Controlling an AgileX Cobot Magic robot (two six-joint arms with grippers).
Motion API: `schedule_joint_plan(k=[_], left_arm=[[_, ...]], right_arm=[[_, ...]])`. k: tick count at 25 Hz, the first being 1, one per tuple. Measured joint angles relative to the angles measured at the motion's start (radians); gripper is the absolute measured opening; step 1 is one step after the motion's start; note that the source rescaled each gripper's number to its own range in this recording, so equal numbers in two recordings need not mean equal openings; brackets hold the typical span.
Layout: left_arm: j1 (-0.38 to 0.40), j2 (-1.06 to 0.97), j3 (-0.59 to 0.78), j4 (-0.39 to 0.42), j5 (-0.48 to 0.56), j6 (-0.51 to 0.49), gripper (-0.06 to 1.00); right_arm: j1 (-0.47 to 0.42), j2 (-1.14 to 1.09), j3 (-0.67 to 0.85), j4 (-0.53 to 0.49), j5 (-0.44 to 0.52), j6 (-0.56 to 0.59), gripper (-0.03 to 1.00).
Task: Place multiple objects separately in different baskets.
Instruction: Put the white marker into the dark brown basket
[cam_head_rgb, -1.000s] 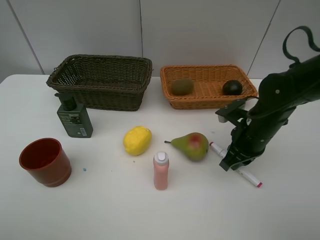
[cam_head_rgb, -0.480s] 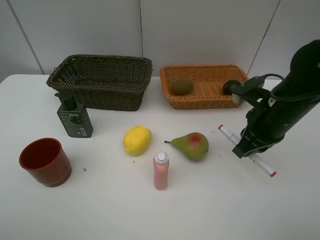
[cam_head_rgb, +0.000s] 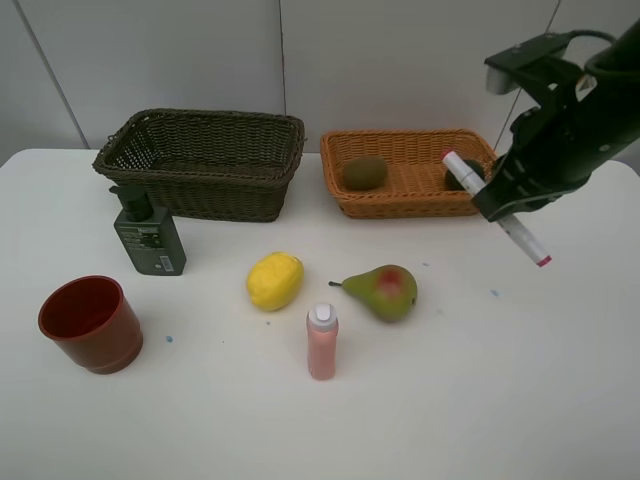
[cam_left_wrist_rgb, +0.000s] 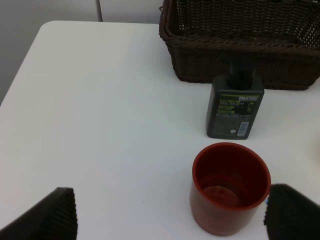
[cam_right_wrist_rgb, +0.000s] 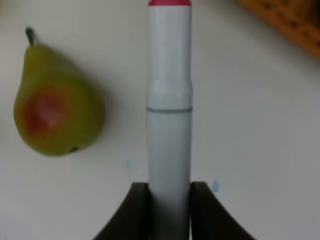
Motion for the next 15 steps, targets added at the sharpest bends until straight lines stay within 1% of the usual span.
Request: schedule_joint_plan(k=[8,15], left_arm=[[0.0,0.0,0.0,0.0,0.0,0.0,0.97],[0.0,0.0,0.0,0.0,0.0,0.0,0.97]], right_arm=[[0.003,0.054,-0.221,0.025,0.034,0.0,0.0],[0.062,0.233,-0.414,0.025,0.037,-0.02,0.0]])
